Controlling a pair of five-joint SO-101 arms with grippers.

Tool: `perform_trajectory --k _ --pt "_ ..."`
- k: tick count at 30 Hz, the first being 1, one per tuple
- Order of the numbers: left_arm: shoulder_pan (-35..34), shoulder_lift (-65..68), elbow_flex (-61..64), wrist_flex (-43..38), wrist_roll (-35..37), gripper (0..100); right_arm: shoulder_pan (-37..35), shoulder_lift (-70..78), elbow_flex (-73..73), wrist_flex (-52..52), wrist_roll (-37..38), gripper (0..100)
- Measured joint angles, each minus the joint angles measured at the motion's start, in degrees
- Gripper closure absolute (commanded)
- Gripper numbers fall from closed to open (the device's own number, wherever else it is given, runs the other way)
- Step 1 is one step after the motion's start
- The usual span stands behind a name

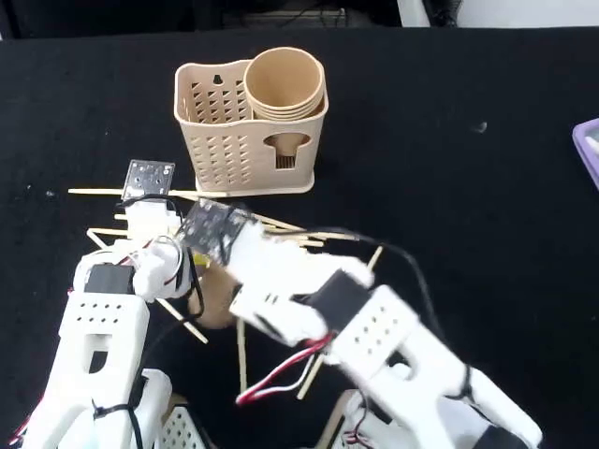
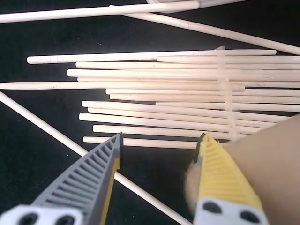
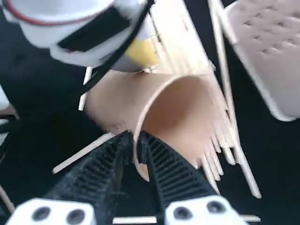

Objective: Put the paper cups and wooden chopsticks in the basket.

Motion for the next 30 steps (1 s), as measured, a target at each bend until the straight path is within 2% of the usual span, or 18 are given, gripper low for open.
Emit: perform_trajectory --k 6,10,18,24,30 --pt "0.0 0.0 1.3 0.0 -0.1 73 6.9 -6.6 -15.0 12.0 4.0 98.7" --pt "0.0 0.0 2.5 0.0 -0.1 73 11.6 -9.6 -22.5 15.8 6.9 98.7" --pt "0.0 0.0 3.3 0.1 -0.2 73 26.5 -10.9 -33.1 14.8 15.1 98.7" --pt "-8.1 0.0 3.3 0.9 1.1 73 29.3 -2.0 -36.7 6.9 15.7 98.7" --pt "-12.5 0.0 3.3 0.9 7.3 73 29.3 11.8 -52.0 5.4 16.3 98.7"
